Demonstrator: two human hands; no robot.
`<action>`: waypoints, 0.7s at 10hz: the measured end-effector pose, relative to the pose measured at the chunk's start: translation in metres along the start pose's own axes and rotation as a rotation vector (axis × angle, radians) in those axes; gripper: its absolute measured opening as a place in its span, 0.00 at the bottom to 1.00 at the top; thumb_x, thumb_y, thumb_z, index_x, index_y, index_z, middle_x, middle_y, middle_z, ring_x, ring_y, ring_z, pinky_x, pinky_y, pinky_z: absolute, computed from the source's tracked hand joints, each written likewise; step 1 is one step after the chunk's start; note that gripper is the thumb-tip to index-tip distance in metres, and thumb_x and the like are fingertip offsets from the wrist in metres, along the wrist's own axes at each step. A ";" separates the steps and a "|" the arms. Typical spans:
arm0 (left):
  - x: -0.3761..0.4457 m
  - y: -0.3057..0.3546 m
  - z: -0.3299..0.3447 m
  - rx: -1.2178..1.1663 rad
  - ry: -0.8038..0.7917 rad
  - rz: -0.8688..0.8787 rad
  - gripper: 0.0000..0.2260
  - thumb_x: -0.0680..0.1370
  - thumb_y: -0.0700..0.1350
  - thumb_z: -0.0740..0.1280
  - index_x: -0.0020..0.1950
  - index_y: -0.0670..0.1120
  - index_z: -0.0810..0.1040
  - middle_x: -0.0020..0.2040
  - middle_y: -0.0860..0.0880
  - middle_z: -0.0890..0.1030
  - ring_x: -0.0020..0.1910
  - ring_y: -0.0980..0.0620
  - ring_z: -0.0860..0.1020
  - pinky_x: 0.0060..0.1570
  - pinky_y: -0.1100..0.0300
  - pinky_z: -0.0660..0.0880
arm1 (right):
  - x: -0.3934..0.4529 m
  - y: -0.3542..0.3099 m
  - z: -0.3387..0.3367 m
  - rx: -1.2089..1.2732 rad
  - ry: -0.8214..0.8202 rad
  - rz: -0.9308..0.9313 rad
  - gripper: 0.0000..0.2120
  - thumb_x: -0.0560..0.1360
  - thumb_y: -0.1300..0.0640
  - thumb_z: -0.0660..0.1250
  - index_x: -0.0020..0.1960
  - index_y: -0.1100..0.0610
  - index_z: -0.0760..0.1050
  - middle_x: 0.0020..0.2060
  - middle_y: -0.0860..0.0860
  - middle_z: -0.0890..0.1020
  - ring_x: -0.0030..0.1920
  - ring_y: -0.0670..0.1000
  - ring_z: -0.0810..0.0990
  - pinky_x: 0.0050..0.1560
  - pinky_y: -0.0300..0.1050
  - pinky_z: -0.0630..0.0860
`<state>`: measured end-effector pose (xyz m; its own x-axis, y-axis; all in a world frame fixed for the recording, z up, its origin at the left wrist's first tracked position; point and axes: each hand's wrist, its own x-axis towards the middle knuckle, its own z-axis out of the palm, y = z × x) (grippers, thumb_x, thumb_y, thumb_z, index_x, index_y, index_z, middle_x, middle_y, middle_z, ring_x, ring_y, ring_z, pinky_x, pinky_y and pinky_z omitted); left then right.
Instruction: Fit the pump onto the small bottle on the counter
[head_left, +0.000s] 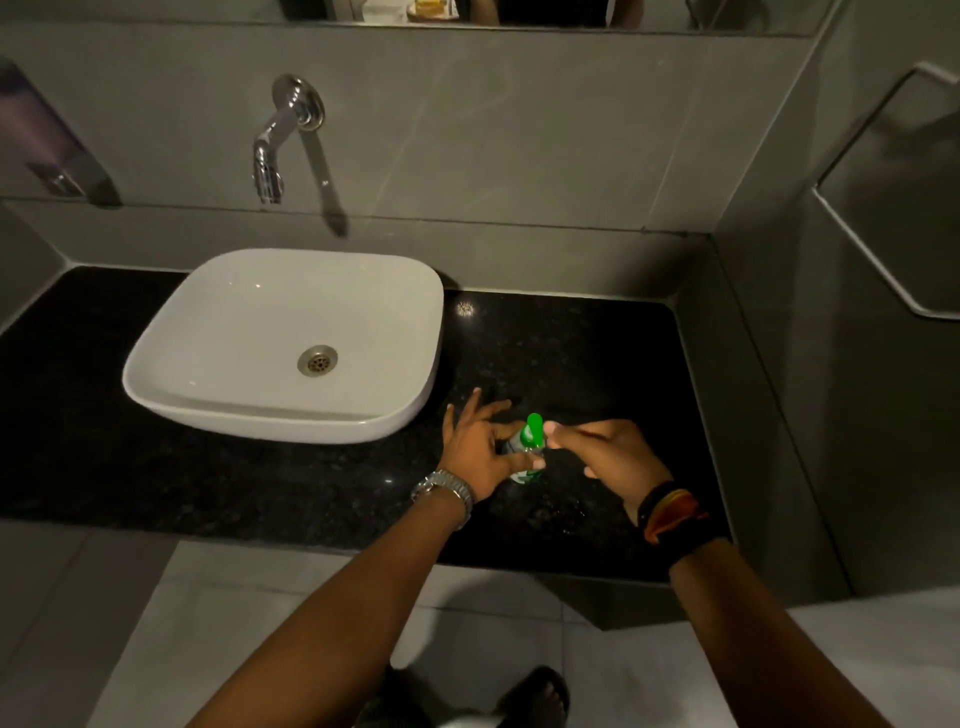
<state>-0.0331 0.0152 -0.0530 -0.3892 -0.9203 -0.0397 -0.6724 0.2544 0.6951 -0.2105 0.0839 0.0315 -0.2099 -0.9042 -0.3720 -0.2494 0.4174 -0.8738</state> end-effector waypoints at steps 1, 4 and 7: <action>0.003 0.001 -0.006 0.039 -0.032 0.019 0.24 0.66 0.65 0.74 0.60 0.61 0.81 0.75 0.52 0.69 0.80 0.46 0.49 0.75 0.38 0.36 | 0.000 -0.009 0.017 0.015 -0.016 0.012 0.11 0.73 0.55 0.74 0.47 0.64 0.86 0.42 0.59 0.86 0.31 0.38 0.79 0.32 0.29 0.74; 0.005 0.011 -0.014 0.124 -0.047 0.004 0.23 0.66 0.65 0.74 0.60 0.61 0.81 0.76 0.52 0.69 0.80 0.45 0.48 0.74 0.39 0.35 | 0.002 -0.015 0.024 0.122 0.017 0.091 0.12 0.71 0.59 0.75 0.52 0.66 0.84 0.46 0.58 0.86 0.36 0.39 0.78 0.24 0.23 0.68; 0.020 0.015 -0.051 0.366 -0.176 0.100 0.45 0.62 0.67 0.72 0.77 0.58 0.62 0.81 0.45 0.55 0.80 0.42 0.50 0.76 0.37 0.49 | -0.022 -0.045 -0.003 0.073 0.052 0.035 0.07 0.74 0.54 0.72 0.38 0.51 0.84 0.43 0.55 0.86 0.40 0.46 0.79 0.44 0.37 0.77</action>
